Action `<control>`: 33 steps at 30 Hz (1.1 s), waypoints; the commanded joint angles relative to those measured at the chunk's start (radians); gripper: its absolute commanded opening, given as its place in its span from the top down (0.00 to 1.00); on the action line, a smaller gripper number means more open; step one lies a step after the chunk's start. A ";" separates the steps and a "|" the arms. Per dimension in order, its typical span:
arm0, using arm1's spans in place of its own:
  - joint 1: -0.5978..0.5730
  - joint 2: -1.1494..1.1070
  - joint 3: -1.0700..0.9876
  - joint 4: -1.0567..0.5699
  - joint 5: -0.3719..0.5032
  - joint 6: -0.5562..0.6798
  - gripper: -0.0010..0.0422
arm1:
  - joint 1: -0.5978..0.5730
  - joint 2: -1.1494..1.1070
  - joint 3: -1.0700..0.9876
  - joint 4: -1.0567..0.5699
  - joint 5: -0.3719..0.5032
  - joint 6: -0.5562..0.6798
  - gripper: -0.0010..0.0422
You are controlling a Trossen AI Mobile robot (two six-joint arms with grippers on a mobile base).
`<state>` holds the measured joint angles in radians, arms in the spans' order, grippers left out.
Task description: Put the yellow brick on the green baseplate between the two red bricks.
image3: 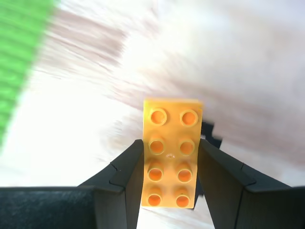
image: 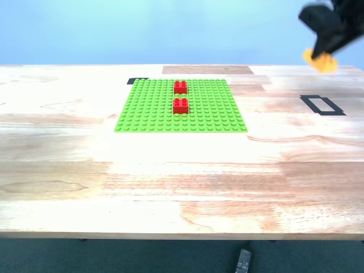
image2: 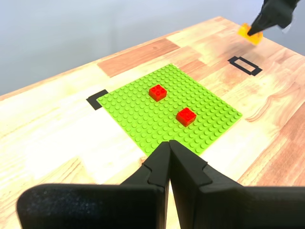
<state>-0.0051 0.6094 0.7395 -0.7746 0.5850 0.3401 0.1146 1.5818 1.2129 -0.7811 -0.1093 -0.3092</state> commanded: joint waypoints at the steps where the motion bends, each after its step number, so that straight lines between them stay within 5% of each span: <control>1: 0.000 0.001 0.000 0.000 0.000 0.000 0.98 | 0.068 0.001 0.066 -0.047 -0.013 -0.063 0.91; 14: 0.000 0.001 0.000 -0.003 0.000 -0.002 0.98 | 0.406 0.176 0.373 -0.139 -0.019 -0.259 0.91; 33: 0.000 0.001 0.000 -0.004 0.000 -0.003 0.98 | 0.632 0.639 0.769 -0.307 0.065 -0.532 0.91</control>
<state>-0.0051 0.6102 0.7395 -0.7795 0.5850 0.3367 0.7406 2.2044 1.9743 -1.0893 -0.0380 -0.8330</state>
